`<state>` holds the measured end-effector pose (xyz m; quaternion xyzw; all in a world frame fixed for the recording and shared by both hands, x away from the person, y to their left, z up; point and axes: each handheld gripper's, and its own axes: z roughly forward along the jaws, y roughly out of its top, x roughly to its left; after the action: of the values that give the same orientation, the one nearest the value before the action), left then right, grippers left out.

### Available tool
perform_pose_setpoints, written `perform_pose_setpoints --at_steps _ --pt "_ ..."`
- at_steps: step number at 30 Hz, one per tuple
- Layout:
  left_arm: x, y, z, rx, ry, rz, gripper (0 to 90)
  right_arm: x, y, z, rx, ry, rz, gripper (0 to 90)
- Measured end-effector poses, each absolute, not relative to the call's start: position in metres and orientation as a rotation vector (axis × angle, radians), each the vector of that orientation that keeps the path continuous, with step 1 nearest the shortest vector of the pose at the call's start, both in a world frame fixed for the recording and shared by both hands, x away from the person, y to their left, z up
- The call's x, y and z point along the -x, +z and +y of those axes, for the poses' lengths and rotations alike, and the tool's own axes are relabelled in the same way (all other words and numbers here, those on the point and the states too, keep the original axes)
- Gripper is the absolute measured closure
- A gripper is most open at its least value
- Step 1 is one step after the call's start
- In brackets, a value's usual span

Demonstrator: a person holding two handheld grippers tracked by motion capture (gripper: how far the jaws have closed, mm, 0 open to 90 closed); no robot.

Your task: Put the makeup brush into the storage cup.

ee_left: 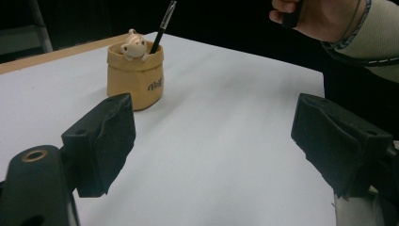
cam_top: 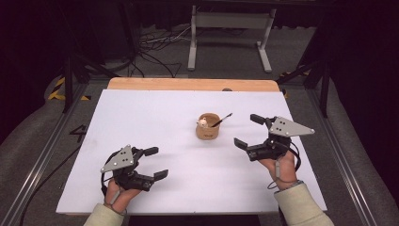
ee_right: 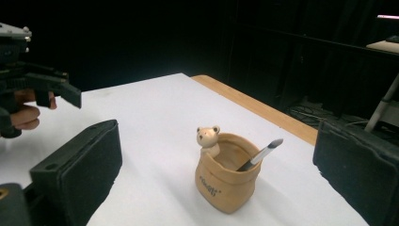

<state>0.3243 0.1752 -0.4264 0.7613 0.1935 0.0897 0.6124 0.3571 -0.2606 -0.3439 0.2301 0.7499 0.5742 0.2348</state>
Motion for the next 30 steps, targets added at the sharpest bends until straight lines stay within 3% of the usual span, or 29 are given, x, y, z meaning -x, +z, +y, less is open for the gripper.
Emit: perform_pose_setpoints --at_steps 30 --pt "-0.314 -0.430 0.196 -1.752 0.230 0.461 13.5 -0.329 -0.411 -0.281 -0.592 1.607 2.083 0.0"
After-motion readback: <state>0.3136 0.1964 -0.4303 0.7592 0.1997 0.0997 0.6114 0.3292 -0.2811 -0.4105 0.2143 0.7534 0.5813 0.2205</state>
